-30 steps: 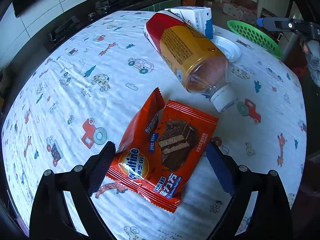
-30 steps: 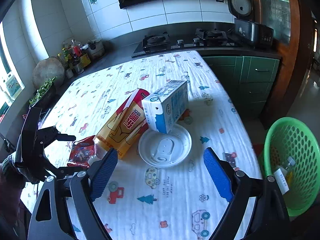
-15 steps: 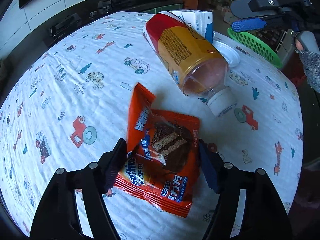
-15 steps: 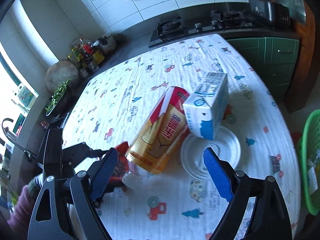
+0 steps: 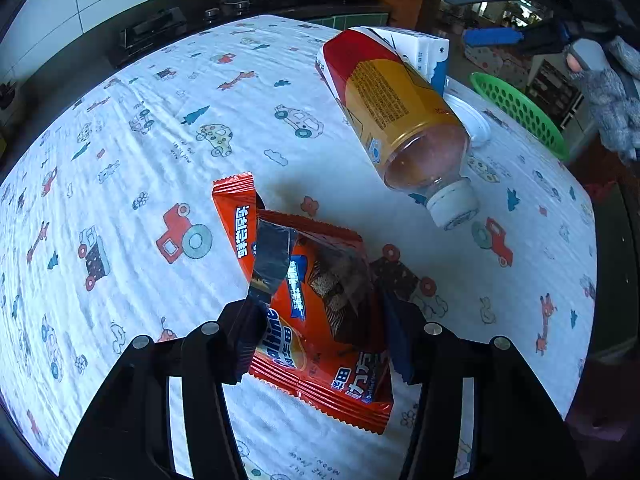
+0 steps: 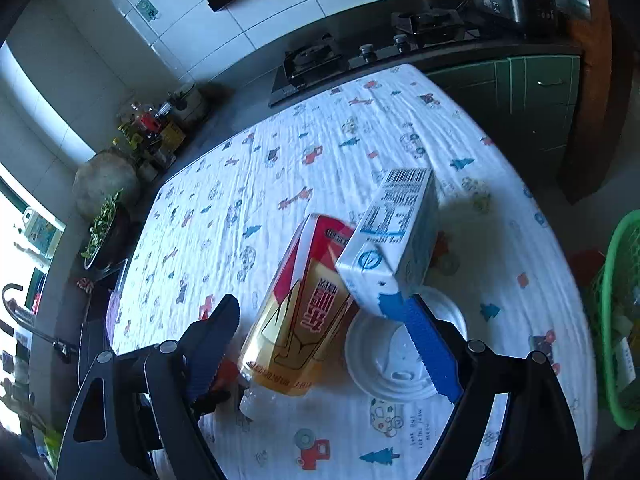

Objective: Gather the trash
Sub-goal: 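Lift the wafer pack with the left tool while the right tool carries the milk box toward the basket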

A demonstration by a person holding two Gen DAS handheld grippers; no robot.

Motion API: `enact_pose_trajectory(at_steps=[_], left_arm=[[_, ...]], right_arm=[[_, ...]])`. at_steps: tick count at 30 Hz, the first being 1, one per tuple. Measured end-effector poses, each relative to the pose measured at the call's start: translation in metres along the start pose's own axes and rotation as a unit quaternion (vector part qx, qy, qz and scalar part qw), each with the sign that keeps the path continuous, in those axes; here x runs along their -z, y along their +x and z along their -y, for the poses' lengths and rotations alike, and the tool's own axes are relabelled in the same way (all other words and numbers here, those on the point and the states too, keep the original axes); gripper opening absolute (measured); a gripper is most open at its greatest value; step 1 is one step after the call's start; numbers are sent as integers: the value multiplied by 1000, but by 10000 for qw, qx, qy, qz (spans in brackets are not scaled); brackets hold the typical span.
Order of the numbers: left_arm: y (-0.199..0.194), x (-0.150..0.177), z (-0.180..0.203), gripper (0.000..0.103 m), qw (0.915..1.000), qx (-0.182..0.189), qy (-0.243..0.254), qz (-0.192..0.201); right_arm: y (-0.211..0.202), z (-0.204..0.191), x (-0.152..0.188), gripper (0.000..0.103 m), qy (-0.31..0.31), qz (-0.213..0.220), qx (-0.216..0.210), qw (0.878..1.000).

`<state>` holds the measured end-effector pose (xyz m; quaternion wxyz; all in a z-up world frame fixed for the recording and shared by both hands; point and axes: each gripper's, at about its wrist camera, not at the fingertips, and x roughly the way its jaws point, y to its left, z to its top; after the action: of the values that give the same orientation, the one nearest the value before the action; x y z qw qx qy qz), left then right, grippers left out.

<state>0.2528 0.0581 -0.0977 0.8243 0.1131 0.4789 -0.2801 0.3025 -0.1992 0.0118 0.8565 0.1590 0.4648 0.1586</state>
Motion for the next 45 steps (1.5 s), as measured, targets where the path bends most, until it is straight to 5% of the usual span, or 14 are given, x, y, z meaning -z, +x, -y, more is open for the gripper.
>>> enact_pose_trajectory(at_steps=[12,25,45], left_arm=[[1,-2,-2,56,9999,74,-124,-5],[2,-4,-3,59,9998,100,-155,13],[-41,-18,6,46,9972,-16,-448,600]], right_arm=[[57,52,-43,76,835,-464,235,9952],[94,87,-30,77,1890,-961,-915,9730],[22,91,-14,75,1716,-329,-1494,9732]])
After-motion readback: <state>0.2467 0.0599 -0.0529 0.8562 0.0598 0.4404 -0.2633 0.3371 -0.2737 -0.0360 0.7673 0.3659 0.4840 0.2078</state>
